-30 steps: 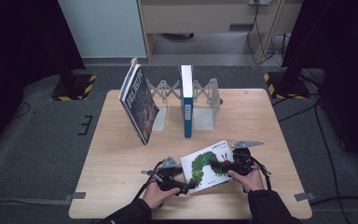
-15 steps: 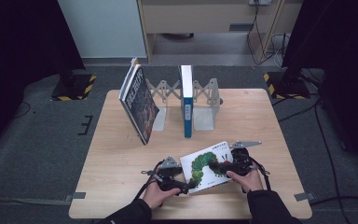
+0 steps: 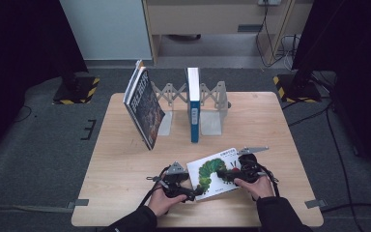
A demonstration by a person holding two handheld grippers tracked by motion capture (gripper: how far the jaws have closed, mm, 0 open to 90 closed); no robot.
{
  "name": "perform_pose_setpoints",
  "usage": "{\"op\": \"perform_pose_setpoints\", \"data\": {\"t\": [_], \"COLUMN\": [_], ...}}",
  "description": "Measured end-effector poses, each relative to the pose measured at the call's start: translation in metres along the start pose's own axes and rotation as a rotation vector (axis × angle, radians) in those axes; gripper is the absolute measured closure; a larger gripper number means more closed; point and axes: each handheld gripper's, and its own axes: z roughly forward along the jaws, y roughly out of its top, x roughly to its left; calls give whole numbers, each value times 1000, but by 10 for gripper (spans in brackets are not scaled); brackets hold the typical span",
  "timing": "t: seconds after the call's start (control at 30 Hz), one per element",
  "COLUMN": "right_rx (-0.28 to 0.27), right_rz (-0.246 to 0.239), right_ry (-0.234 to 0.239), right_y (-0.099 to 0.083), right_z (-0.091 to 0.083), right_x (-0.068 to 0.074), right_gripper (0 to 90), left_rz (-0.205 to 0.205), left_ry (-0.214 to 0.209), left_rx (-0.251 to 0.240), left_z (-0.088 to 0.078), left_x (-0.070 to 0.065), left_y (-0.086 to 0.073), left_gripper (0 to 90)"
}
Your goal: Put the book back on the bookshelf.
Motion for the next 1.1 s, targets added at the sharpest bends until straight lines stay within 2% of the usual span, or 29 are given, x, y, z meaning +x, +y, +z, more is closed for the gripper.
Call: {"op": "perform_pose_setpoints", "data": {"t": [0.27,0.47,0.67,0.73,0.77,1.1], "right_rx": [-12,-9,-13,-14,-16,-21], "right_rz": [-13,-37,-48,-50,-47,-44], "right_ry": [2,23,23,25,29,37], "right_y": [-2,-2,-3,-3,-4,-4], "right_z": [2,6,7,7,7,6], "right_x": [0,3,2,2,1,1], "right_gripper": [300,300,302,302,302,303], "left_rz": [-21,-36,-36,-13,-12,-17], "left_ry": [-1,-2,-7,18,17,4], "left_rx": [-11,-20,-19,-13,-13,-15], "left_z": [-1,-4,-4,-6,-6,-7], "left_x": [3,8,9,9,9,12], "left_y": [0,0,0,0,0,0], "left_gripper": [74,74,81,116,152,181]}}
